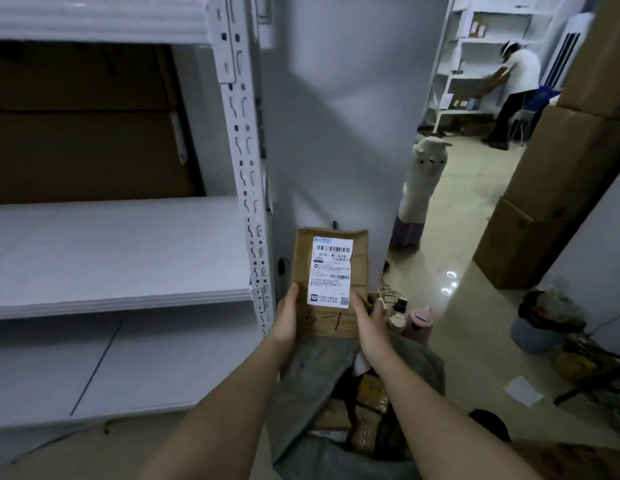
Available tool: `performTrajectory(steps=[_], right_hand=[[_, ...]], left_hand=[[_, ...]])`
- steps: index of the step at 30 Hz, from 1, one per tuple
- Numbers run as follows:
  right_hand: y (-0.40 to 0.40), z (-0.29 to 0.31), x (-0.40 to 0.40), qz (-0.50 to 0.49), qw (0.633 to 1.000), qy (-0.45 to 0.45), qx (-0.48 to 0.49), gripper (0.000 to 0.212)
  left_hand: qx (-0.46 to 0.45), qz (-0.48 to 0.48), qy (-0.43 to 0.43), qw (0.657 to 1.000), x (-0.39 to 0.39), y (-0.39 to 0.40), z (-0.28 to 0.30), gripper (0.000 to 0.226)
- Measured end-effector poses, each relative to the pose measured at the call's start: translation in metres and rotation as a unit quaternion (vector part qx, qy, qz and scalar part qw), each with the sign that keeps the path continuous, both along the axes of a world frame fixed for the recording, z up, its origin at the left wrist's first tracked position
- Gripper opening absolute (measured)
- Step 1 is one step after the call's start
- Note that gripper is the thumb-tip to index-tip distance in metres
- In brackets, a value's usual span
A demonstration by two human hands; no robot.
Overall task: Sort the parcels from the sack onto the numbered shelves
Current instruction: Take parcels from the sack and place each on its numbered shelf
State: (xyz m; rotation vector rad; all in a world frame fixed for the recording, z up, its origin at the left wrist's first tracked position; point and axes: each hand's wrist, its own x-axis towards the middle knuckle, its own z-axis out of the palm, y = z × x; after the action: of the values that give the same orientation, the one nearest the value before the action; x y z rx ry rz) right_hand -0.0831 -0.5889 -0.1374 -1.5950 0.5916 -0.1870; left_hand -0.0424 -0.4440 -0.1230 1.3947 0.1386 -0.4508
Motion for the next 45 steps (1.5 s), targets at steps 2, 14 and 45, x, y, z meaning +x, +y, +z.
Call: performTrajectory(steps=[2,14,45], right_hand=[[0.014,0.008,-0.012,0.023,0.999,-0.002,-0.034,0.063],[0.124,0.051,-0.035,0.108,0.989,-0.069,-0.078,0.059],[0.726,0.181,0.086,0.304,0.921,-0.238,-0.056,0.049]], left_hand=[[0.010,0.026,-0.018,0.999,-0.018,0.014,0.006,0.050],[0.010,0.189,-0.076,0.979,-0.057,0.130,0.031,0.072],[-0.006,0.451,-0.177,0.875,-0.008,0.718,0.163,0.067]])
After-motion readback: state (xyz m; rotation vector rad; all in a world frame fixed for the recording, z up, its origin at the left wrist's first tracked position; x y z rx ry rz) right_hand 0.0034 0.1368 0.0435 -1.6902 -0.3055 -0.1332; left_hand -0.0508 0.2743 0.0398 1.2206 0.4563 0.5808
